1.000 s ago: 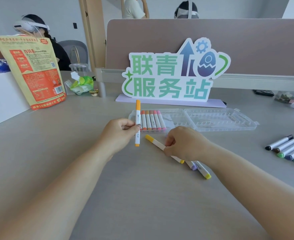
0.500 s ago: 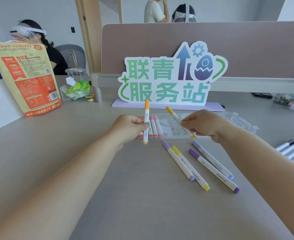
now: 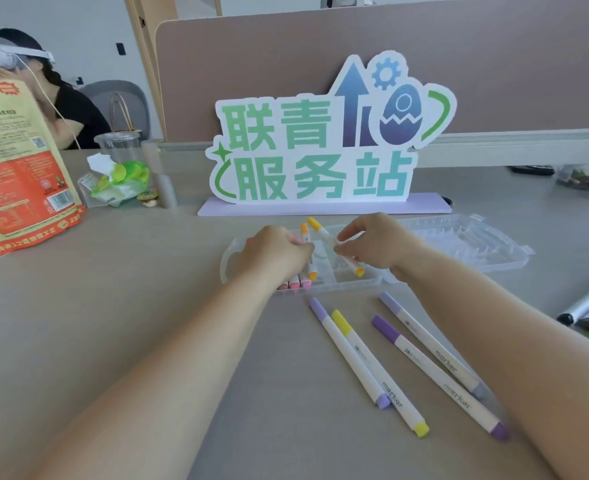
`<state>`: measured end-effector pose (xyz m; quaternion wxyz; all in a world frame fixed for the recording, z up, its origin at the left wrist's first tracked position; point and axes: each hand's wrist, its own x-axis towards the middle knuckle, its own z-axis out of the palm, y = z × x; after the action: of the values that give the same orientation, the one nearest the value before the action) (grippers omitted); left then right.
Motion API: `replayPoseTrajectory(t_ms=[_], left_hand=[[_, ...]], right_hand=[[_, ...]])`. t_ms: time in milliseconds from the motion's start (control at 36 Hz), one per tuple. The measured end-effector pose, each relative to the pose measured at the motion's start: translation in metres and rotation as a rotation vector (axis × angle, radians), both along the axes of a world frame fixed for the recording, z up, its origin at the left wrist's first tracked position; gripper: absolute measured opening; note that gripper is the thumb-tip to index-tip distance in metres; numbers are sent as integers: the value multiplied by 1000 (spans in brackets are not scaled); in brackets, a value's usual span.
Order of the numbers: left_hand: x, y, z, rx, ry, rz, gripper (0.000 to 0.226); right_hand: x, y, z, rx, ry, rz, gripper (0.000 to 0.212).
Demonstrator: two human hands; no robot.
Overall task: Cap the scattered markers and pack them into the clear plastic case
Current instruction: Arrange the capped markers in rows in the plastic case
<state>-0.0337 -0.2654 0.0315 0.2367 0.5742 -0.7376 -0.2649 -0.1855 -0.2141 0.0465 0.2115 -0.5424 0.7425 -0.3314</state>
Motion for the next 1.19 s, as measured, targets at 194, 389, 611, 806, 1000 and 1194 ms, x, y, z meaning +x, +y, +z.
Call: replayPoseTrajectory(t_ms=[194,389,611,806,1000,1194], left_hand=[[3,-1,-4,-104,-111,-15,21],[17,-4,-4,-287,-419,-292,48],[20,-9,-14,-142,-442,-403,49],[19,-7,-11,-143,-459,-420,49],[21,-3,-12,-150,-433,-361,54],[22,-4,-11,-121,-466,-371,52]], right_hand=[[-1,-2,-3,8,-22,-8,12],[0,-3,-4,-5,-48,-45,3],[4,-4,-8,-34,-15,-54,18],[7,-4,-10,-33,-19,-24,26],[10,-5,-12,-35,27,-8,26],[15,-6,-14,1,120,12,30]])
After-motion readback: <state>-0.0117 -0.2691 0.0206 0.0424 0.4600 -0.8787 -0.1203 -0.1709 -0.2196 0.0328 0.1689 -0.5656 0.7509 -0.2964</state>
